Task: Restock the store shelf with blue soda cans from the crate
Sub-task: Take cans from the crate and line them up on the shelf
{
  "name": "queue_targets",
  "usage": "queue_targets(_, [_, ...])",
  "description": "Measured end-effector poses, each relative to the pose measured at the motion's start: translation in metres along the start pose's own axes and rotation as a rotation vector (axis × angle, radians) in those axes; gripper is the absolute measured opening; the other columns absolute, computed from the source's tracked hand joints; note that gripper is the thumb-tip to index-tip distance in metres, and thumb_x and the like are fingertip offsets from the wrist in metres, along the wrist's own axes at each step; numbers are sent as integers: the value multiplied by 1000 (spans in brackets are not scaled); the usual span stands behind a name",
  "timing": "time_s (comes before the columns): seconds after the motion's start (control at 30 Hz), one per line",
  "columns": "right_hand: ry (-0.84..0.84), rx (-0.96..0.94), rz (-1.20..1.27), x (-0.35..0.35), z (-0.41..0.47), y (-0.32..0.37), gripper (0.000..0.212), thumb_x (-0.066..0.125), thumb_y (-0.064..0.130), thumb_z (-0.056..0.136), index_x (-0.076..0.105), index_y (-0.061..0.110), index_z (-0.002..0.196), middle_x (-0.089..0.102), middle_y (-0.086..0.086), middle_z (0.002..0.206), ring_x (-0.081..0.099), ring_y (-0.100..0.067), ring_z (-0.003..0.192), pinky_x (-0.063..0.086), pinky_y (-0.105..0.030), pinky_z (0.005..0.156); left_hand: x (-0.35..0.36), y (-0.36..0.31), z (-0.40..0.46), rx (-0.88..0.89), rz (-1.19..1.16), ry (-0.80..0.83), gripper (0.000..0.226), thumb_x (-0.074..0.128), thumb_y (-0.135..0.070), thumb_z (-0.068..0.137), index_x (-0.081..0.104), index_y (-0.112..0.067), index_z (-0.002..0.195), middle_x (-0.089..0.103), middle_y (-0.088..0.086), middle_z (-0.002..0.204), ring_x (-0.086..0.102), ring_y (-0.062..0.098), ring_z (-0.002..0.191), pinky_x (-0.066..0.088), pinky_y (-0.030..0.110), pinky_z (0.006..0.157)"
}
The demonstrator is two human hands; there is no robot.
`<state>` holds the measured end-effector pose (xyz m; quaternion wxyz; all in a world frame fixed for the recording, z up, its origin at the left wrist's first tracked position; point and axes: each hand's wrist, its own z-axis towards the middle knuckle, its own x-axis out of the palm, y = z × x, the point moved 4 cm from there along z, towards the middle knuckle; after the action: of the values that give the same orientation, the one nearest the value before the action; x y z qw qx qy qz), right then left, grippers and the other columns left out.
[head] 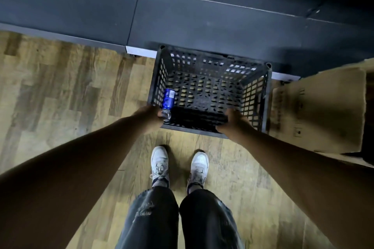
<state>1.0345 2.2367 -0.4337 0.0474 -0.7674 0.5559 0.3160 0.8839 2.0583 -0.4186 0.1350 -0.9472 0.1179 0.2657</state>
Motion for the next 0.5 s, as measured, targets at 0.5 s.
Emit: queue_targets(0.5, [164, 120, 29, 59, 30, -35, 48, 63, 19, 88, 45, 3, 130, 51, -17, 125, 55, -28, 106, 46, -29, 77, 34, 45, 43, -90, -271, 2, 18, 52, -14, 93, 62, -3, 103, 57, 16, 91, 52, 24, 81, 38, 29, 67])
